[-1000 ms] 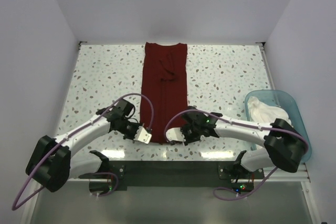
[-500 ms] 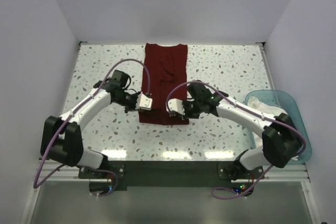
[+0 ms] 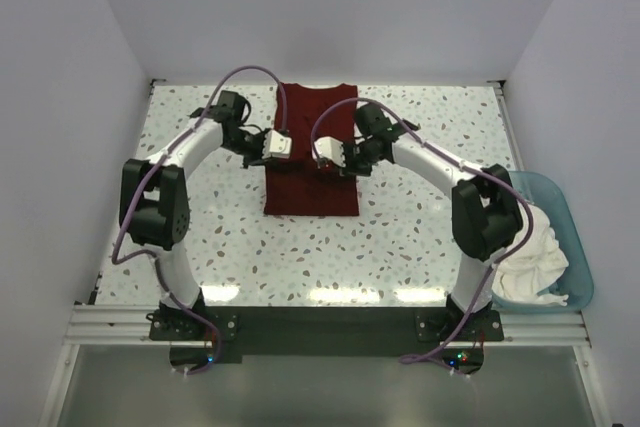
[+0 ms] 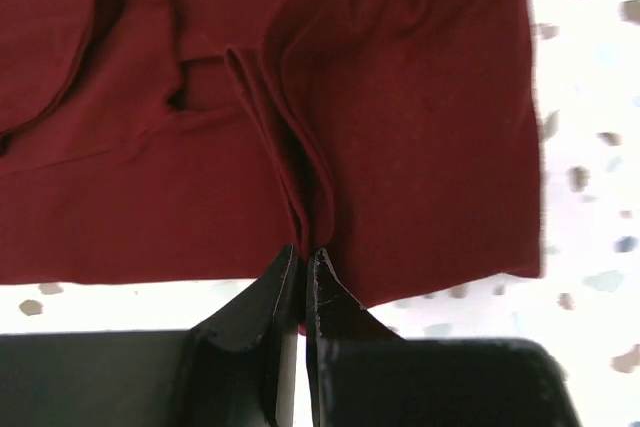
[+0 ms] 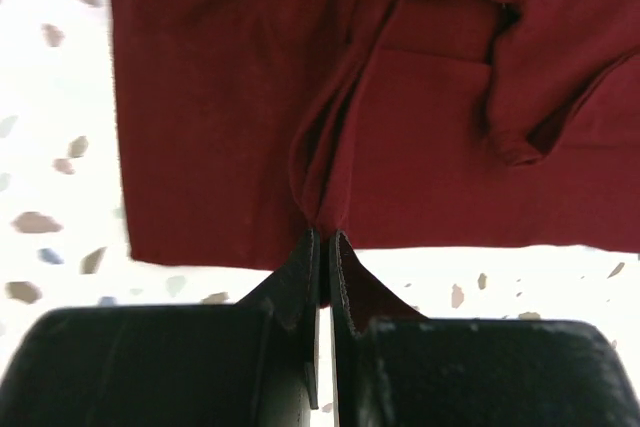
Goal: Fold and stack the t-shirts
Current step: Fold the tshirt
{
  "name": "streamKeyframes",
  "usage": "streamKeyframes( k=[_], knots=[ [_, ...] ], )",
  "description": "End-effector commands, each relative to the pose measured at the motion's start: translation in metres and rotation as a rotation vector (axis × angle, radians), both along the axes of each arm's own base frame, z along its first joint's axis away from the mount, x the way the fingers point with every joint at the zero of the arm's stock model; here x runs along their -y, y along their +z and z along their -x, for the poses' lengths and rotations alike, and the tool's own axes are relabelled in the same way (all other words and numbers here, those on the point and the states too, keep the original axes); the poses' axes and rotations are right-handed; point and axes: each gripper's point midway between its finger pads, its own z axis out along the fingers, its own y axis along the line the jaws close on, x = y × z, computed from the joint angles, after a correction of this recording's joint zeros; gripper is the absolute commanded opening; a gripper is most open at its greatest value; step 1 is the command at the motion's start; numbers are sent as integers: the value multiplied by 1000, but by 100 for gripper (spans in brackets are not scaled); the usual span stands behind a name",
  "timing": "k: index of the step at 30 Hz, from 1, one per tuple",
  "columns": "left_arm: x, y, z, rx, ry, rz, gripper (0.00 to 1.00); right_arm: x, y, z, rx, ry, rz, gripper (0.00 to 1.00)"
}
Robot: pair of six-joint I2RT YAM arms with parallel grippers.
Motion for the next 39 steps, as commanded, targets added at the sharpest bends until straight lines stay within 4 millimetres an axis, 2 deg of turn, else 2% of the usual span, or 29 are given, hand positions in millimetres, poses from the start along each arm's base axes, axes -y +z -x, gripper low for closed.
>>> streamKeyframes(
  k=[1, 2, 3, 4, 5, 6, 8, 10, 15, 18, 19, 21, 22, 24, 25, 27, 30, 33, 39],
  knots=[
    [2, 19, -35, 82, -23, 34, 0, -13, 19, -25, 41, 54, -49, 0],
    [2, 10, -42, 71, -26, 29, 0, -9, 17, -30, 35, 53, -41, 0],
    [1, 8, -46, 69, -26, 23, 0, -10, 7, -35, 15, 50, -32, 0],
    [-1, 14, -57, 87, -23, 20, 0, -11, 14, -45, 34, 45, -40, 0],
    [-1, 5, -62, 74, -28, 15, 0, -10, 11, -48, 32, 46, -34, 0],
    [-2, 10, -71, 93, -25, 14, 0, -11, 3, -51, 23, 49, -26, 0],
    [-4, -1, -78, 79, -27, 2, 0, -9, 5, -65, 43, 36, -26, 0],
    [-6, 0, -87, 94, -21, -2, 0, -10, 2, -76, 49, 29, -21, 0],
    [-13, -13, -100, 95, -17, -18, 0, -12, -6, -85, 33, 25, -5, 0],
    [-12, -17, -106, 109, -7, -13, 10, -9, -13, -90, 31, -3, 17, 0],
    [-12, -18, -110, 120, -2, -12, 16, -9, -12, -91, 31, -12, 19, 0],
    [-12, -19, -116, 112, 38, 1, 20, -5, -11, -96, 40, -52, 31, 0],
    [-11, -15, -125, 138, 63, 13, 20, -5, -11, -97, 41, -62, 33, 0],
    [-9, -17, -129, 131, 72, 22, 20, 1, -8, -100, 58, -90, 44, 0],
    [-9, -18, -129, 131, 71, 21, 19, 2, -13, -96, 48, -89, 49, 0],
    [-8, -17, -128, 132, 69, 26, 16, 0, -1, -99, 89, -98, 22, 0],
    [-8, -15, -126, 143, 77, 34, 15, 1, 1, -96, 97, -108, 11, 0],
    [-10, -19, -128, 150, 79, 21, 15, 4, -9, -95, 88, -115, 29, 0],
    [-9, -29, -131, 146, 84, 26, 19, 8, -12, -111, 115, -177, 53, 0]
  ],
)
